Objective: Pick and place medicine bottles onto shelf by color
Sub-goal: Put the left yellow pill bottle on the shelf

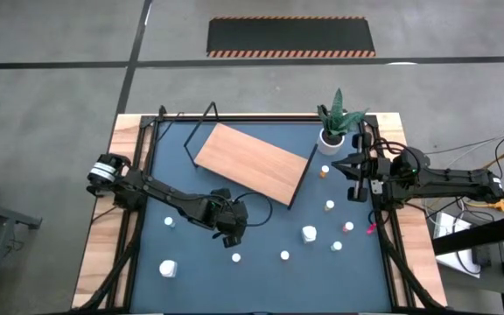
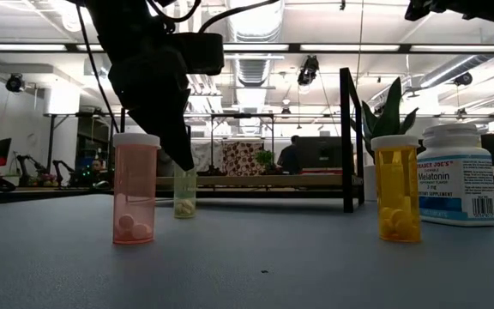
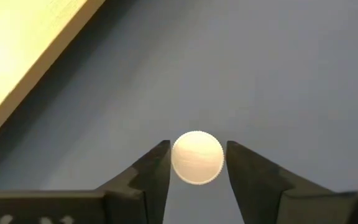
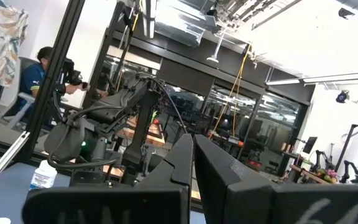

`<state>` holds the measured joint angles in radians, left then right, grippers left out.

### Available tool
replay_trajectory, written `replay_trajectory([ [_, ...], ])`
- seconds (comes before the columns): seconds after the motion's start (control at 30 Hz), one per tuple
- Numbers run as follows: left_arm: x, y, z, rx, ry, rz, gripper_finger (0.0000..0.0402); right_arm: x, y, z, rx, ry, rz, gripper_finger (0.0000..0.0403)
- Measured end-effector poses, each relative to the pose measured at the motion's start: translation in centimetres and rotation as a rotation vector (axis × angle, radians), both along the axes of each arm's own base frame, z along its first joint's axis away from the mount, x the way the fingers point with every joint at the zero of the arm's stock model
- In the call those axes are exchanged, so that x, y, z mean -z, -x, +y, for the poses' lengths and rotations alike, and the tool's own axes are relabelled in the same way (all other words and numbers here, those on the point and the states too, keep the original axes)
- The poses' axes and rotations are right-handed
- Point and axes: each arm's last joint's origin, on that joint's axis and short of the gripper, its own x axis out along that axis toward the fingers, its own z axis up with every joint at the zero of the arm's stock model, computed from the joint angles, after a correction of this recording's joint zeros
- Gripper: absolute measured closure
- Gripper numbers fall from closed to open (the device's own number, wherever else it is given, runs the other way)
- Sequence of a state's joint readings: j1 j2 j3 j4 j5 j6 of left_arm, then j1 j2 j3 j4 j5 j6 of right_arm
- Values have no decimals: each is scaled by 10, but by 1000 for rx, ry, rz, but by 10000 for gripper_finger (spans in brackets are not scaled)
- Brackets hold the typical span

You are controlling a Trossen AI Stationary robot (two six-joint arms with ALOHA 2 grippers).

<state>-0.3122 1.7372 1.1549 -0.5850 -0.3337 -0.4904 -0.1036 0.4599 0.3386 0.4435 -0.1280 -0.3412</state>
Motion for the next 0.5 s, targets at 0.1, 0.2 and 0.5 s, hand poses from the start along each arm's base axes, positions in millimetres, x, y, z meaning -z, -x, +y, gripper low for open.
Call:
replay_trajectory([
  [0.1, 0, 0, 0, 0, 0, 0, 277, 0, 0, 0, 0, 0, 0, 394],
  [0.2, 0, 0, 0, 0, 0, 0, 285, 0, 0, 0, 0, 0, 1, 394],
  [0.5, -4, 1, 0, -1, 4, -11, 291, 1, 0, 0, 0, -1, 6, 394],
])
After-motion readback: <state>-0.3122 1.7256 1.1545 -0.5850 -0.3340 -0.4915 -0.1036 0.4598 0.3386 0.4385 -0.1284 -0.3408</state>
